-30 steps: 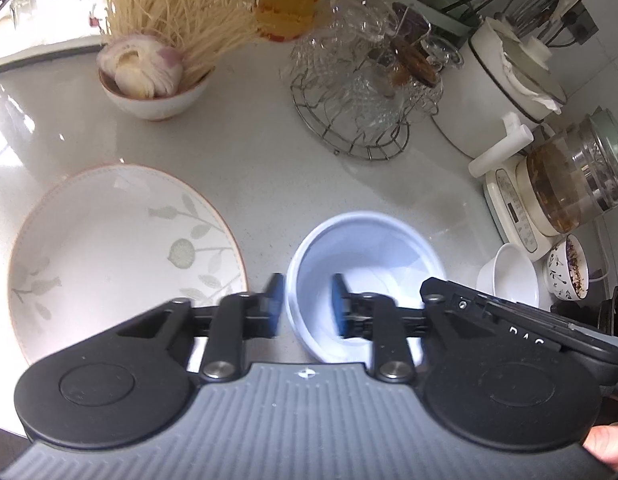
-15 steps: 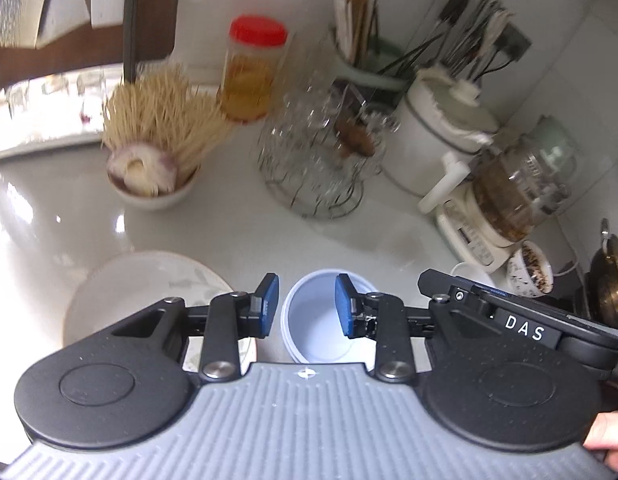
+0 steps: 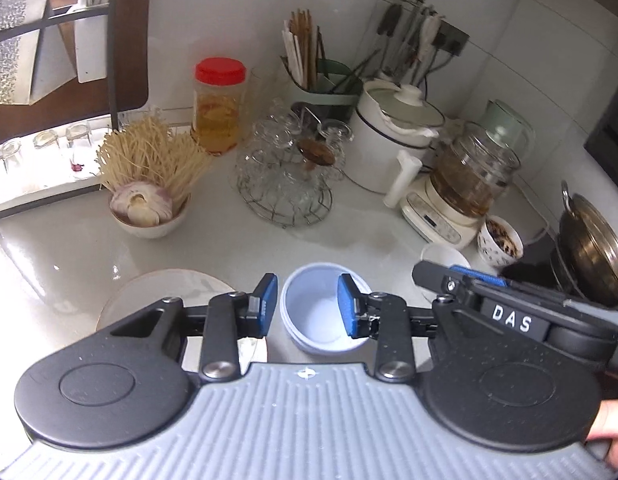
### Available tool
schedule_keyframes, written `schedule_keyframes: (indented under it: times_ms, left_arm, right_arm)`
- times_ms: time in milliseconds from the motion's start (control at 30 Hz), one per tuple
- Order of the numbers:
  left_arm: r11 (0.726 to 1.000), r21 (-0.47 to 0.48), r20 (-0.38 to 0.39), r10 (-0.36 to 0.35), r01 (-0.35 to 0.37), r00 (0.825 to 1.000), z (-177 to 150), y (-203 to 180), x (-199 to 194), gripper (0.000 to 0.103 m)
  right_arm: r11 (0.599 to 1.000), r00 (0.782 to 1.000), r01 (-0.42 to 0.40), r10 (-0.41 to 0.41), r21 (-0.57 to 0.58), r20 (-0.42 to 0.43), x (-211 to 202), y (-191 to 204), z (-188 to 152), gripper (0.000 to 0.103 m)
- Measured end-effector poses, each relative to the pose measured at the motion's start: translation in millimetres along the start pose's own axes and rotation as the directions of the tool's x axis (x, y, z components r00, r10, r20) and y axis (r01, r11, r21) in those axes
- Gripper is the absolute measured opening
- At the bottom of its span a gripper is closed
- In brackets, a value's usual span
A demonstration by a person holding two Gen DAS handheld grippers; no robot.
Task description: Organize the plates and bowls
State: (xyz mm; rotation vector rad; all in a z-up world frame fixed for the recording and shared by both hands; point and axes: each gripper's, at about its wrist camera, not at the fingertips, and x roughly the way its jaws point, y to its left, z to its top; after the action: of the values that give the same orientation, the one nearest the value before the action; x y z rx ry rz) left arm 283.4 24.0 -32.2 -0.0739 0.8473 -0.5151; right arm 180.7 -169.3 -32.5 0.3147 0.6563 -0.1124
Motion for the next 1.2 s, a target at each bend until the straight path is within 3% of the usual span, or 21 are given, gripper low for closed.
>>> schedule_keyframes:
  times_ms: [433, 933, 1200]
  left_arm:
    - [1.0, 0.009, -0.005, -0.027, 0.028, 1.0, 8.6, -23.8, 20.8, 0.039]
    - [0.993, 0.079, -0.057, -0.084, 0.089, 0.995, 39.5, -109.7, 96.7, 0.042]
    - [0.991, 0.097, -0.139, -0.082, 0.096, 0.987, 44.9, -135.9, 146.1, 0.045]
  right_arm:
    - [0.998, 0.998, 0.053, -0.053, 0.019, 0.02, -7.4, -34.5, 4.2, 0.041]
    - [0.985, 0.99, 0.14, -0.143, 0.103, 0.017, -0.6, -130.9, 37.1, 0.041]
    - [0.961, 0.981, 0.196, -0.195, 0.193, -0.023, 11.0, -182.3, 40.5, 0.041]
